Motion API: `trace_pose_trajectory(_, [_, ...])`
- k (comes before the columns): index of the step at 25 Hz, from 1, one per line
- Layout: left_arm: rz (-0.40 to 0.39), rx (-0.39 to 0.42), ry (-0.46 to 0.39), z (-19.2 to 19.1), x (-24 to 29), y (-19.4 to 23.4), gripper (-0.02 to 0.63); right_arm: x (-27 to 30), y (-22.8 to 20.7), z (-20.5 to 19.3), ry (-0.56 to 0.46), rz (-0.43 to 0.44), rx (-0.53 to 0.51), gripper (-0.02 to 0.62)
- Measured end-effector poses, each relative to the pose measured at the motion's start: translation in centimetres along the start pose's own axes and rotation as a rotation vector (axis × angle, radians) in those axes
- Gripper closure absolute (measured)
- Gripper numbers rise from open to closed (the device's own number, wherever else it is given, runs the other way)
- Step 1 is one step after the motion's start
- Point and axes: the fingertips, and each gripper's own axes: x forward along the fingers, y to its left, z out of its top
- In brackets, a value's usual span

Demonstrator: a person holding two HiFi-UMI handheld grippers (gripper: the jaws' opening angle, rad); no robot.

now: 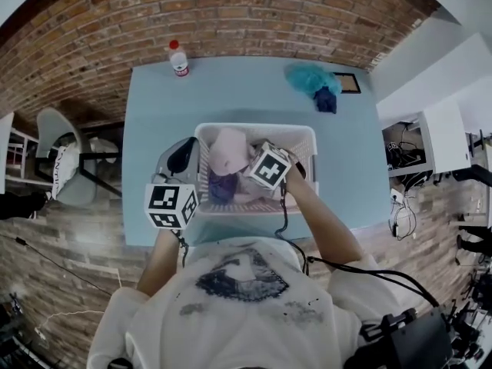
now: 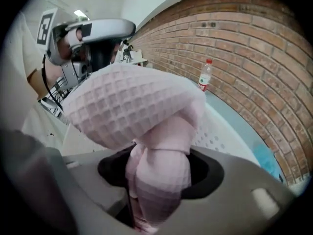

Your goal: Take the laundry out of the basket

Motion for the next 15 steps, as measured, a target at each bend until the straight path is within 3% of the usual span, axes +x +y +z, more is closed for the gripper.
trace_pose_trajectory(15, [-0.059,0.059,-0.048,1.3,-2.3,-2.1,0.614,-8.9,-1.4,3.3,-0.310,-0.171,0.227,0.354])
